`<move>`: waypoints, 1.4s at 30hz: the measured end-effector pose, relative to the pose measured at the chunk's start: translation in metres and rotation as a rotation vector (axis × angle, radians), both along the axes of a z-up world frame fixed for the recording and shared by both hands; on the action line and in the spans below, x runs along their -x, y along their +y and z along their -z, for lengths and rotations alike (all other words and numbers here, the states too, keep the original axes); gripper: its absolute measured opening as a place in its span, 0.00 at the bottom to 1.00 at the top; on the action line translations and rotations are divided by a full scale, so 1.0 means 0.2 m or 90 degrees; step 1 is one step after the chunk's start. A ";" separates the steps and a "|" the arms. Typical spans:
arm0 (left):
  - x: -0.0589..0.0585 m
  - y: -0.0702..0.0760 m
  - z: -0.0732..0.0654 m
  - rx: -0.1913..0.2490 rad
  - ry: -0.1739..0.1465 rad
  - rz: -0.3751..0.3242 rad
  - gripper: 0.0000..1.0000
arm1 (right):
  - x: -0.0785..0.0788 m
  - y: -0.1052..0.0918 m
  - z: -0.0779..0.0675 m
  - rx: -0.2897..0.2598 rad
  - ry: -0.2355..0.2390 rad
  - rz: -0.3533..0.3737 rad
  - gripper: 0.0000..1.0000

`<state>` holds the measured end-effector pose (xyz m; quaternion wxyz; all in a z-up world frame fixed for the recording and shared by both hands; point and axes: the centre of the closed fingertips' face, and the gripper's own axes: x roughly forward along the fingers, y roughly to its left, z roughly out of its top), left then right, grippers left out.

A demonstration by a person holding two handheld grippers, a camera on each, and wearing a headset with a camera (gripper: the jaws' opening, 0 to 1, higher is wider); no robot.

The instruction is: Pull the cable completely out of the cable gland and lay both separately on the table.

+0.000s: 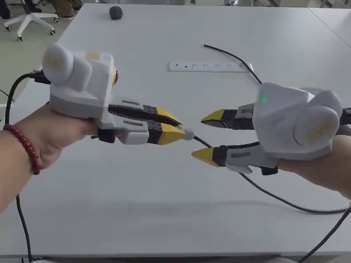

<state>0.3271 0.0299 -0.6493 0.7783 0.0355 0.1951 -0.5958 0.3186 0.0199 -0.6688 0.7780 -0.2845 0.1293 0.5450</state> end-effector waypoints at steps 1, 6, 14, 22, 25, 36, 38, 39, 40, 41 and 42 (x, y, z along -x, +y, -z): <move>0.00 0.00 0.00 0.001 0.000 0.000 0.15 | 0.00 0.00 0.00 0.007 0.002 0.002 0.24; 0.00 -0.01 0.00 0.002 -0.001 0.002 0.15 | 0.01 0.00 0.01 0.026 -0.004 -0.011 0.06; 0.01 -0.01 0.01 0.000 0.000 0.005 0.15 | 0.00 0.00 0.00 0.032 -0.010 -0.017 0.01; 0.01 -0.01 0.01 -0.004 -0.001 0.006 0.15 | 0.00 0.00 0.01 0.042 -0.018 -0.024 0.00; 0.01 -0.01 0.01 -0.003 -0.001 0.006 0.15 | 0.00 0.00 0.01 0.044 -0.019 -0.025 0.00; 0.01 0.00 0.00 -0.002 -0.003 0.004 0.15 | 0.00 -0.04 0.02 0.061 -0.022 -0.020 0.00; 0.01 0.00 0.00 -0.002 -0.003 0.002 0.15 | -0.01 -0.05 0.03 0.064 -0.023 -0.018 0.00; 0.01 0.01 0.00 -0.002 -0.003 0.002 0.15 | 0.00 -0.06 0.03 0.065 -0.021 -0.017 0.00; 0.01 0.01 0.00 -0.003 -0.005 0.002 0.15 | -0.01 -0.07 0.04 0.070 -0.022 -0.015 0.00; 0.00 0.01 0.00 -0.002 -0.005 0.001 0.15 | -0.01 -0.07 0.04 0.072 -0.024 -0.015 0.00; 0.00 0.02 -0.01 -0.002 -0.006 0.001 0.15 | -0.01 -0.09 0.05 0.076 -0.020 -0.011 0.00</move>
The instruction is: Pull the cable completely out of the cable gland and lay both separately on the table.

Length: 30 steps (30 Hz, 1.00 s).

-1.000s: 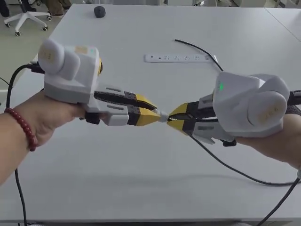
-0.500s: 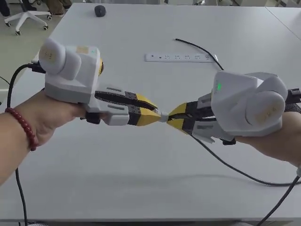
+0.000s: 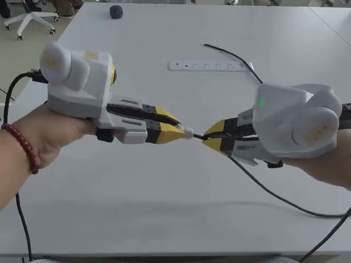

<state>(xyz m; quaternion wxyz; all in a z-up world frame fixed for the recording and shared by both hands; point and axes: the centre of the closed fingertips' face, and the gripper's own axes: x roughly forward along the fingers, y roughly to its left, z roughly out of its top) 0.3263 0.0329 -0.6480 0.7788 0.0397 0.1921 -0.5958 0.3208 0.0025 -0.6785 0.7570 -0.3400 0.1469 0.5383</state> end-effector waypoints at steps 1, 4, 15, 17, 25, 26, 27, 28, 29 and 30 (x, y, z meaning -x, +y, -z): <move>0.00 0.00 0.00 0.000 -0.002 0.000 0.15 | 0.00 -0.01 0.00 0.000 -0.003 0.001 0.00; 0.00 0.01 0.00 -0.003 -0.011 0.002 0.15 | -0.01 -0.03 0.02 0.010 -0.002 0.005 0.00; 0.00 0.02 0.01 -0.007 -0.009 0.003 0.15 | -0.01 -0.08 0.07 0.027 0.006 0.013 0.00; -0.01 0.03 0.01 -0.006 -0.010 0.000 0.15 | -0.02 -0.09 0.08 0.031 0.010 0.019 0.00; -0.04 0.05 0.01 -0.005 -0.010 -0.007 0.15 | -0.06 -0.15 0.13 0.048 0.016 0.035 0.00; -0.04 0.05 0.01 -0.006 -0.010 -0.008 0.15 | -0.06 -0.16 0.13 0.051 0.015 0.037 0.00; -0.04 0.05 0.02 -0.007 -0.010 -0.009 0.15 | -0.06 -0.17 0.14 0.053 0.013 0.038 0.00; -0.04 0.05 0.02 -0.007 -0.009 -0.010 0.15 | -0.07 -0.18 0.15 0.055 0.021 0.042 0.00; -0.05 0.06 0.02 -0.008 -0.008 -0.011 0.15 | -0.07 -0.19 0.16 0.060 0.019 0.045 0.00; -0.05 0.06 0.03 -0.008 -0.007 -0.011 0.15 | -0.08 -0.21 0.18 0.063 0.021 0.047 0.00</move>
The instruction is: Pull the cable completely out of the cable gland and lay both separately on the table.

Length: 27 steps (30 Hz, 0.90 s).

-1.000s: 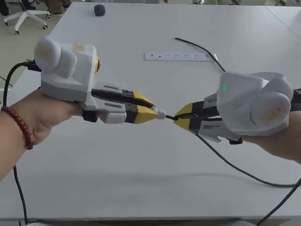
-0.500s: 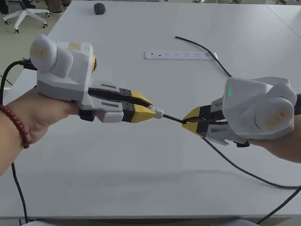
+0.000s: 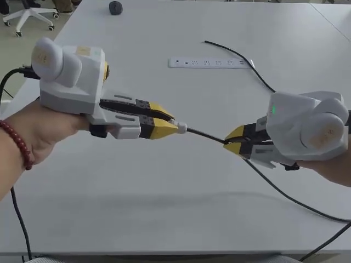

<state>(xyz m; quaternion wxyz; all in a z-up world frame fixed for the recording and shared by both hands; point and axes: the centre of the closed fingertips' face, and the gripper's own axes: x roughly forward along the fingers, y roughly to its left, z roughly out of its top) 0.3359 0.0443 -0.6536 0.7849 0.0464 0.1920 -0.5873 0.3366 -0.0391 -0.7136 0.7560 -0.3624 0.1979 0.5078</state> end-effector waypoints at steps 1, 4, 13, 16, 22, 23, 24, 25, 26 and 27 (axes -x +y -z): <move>0.00 0.00 0.00 0.000 0.000 0.000 0.15 | 0.00 -0.01 0.01 0.000 0.006 0.002 0.00; -0.01 0.00 0.02 -0.006 0.003 -0.001 0.15 | -0.01 -0.03 0.03 0.007 0.007 0.009 0.00; -0.01 0.00 0.04 -0.004 0.007 -0.005 0.15 | -0.02 -0.06 0.04 0.018 0.003 0.012 0.00; -0.02 0.01 0.03 -0.005 0.007 -0.006 0.15 | -0.03 -0.08 0.04 0.026 0.001 0.015 0.00; -0.01 0.02 0.04 -0.007 0.007 -0.012 0.15 | -0.05 -0.14 0.07 0.035 0.004 0.035 0.00; -0.01 0.02 0.04 -0.004 0.010 -0.014 0.15 | -0.06 -0.15 0.07 0.035 0.007 0.045 0.00; -0.02 0.02 0.04 -0.006 0.008 -0.015 0.15 | -0.07 -0.16 0.08 0.035 0.012 0.050 0.00; -0.02 0.02 0.04 -0.006 0.007 -0.015 0.15 | -0.07 -0.16 0.07 0.035 0.010 0.051 0.00; -0.02 0.02 0.04 -0.002 0.009 -0.016 0.15 | -0.08 -0.17 0.07 0.034 0.008 0.057 0.00; -0.02 0.02 0.04 -0.002 0.008 -0.018 0.15 | -0.09 -0.18 0.08 0.036 0.014 0.062 0.00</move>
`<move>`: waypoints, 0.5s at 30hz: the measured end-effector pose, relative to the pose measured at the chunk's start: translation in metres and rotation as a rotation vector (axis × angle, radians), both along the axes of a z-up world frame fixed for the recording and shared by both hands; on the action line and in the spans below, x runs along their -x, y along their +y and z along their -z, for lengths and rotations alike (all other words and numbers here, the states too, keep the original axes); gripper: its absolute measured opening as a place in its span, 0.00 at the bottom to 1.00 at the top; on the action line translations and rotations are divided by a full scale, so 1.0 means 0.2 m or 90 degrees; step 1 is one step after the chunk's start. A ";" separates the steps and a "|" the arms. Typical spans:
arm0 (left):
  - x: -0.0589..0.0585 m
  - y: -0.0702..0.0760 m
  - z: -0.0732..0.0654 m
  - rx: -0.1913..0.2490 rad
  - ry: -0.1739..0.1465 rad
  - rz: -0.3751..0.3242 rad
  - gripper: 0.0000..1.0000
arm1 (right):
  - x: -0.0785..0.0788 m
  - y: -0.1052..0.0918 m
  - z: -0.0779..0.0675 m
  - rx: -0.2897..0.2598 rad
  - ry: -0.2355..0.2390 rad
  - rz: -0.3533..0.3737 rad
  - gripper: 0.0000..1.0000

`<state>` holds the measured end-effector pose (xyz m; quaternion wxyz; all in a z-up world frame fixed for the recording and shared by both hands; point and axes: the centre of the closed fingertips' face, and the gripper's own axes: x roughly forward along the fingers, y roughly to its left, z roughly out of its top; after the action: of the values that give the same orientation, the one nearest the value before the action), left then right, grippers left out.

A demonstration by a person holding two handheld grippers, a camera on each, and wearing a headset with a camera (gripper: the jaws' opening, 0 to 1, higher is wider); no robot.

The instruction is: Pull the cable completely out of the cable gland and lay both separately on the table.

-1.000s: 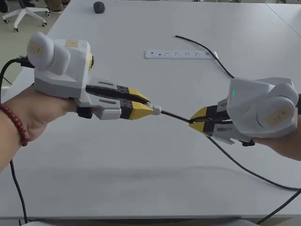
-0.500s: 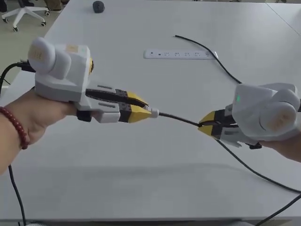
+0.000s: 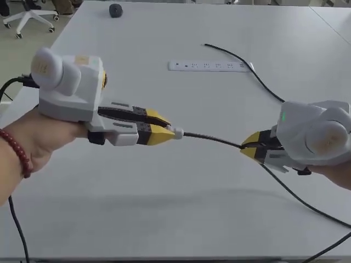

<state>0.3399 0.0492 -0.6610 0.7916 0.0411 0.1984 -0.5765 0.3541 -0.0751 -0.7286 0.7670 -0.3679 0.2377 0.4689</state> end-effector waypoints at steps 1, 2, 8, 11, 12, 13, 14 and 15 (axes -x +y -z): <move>0.00 0.00 0.00 -0.001 0.000 0.000 0.15 | -0.01 -0.01 0.00 0.003 -0.003 0.004 0.00; 0.00 0.00 0.00 -0.001 0.001 -0.001 0.15 | -0.02 -0.02 0.01 0.003 -0.003 0.006 0.00; -0.01 0.00 0.00 0.002 -0.001 -0.002 0.15 | -0.03 -0.02 0.01 0.013 -0.006 0.007 0.00; -0.02 0.00 0.00 0.001 -0.001 -0.001 0.15 | -0.03 -0.02 0.01 0.013 -0.005 0.004 0.00; -0.02 0.00 0.00 0.002 -0.001 -0.001 0.15 | -0.02 -0.02 0.01 0.012 -0.004 0.003 0.00; -0.02 0.00 0.00 0.000 -0.002 -0.002 0.15 | -0.02 -0.02 0.01 0.016 -0.009 0.001 0.00; -0.02 0.00 0.00 0.003 0.000 -0.003 0.15 | -0.02 -0.02 0.01 0.014 -0.004 0.000 0.00; -0.02 0.00 -0.01 0.009 0.001 -0.003 0.15 | -0.02 -0.02 0.00 0.013 -0.006 0.001 0.00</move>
<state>0.3443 0.0493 -0.6590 0.7932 0.0349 0.1951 -0.5759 0.3574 -0.0781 -0.7295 0.7648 -0.3773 0.2393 0.4642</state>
